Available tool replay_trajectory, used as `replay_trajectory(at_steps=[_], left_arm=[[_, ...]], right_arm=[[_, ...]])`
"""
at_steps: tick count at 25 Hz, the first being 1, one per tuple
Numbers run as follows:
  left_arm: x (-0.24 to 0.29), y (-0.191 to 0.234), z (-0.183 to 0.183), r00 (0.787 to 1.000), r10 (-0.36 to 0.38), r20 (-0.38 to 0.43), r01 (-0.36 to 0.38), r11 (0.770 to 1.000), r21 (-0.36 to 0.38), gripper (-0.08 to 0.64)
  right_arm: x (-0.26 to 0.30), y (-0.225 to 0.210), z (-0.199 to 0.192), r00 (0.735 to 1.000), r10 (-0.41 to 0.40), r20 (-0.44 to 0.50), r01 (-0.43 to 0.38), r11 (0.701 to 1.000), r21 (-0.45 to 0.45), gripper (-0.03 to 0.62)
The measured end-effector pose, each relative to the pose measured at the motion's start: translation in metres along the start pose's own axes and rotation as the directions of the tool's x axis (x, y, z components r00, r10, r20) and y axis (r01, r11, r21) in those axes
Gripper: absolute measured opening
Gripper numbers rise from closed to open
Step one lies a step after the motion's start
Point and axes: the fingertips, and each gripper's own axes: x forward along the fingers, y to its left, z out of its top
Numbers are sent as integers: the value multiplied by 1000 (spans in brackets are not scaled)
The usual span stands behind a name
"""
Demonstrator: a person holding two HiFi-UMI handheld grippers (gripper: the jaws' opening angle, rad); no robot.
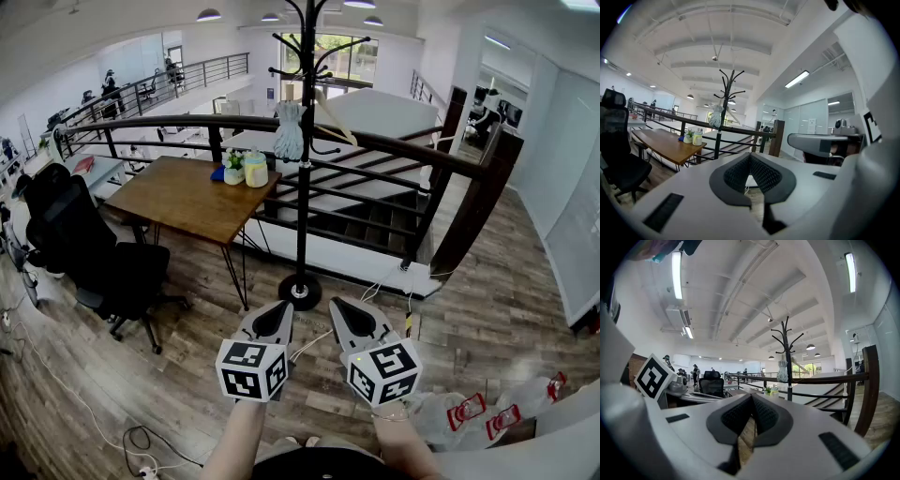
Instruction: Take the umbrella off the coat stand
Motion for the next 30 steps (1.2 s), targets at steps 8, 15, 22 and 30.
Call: replay_trajectory(at_steps=[8,15,22,30], left_arm=[[15,-5,-13,999,8,-31,-8,1000,-12,15],[20,-8,-12,1000,12,-20,-12,1000,-24,15],[34,-27,-6,998,-47,33,50,994,-96,15],[63,-20,-24,999,-45,-27,42,994,-103,15]], right_arm=[[6,-8,-14,1000,7,-29,-7,1000,6,26],[1,-15,-8,999,22,32,-23,999,41,28],[6,-28,-11,996,79,28,-81,995,59,28],[14,-51,-27,997,76,2,-76,994,84,28]])
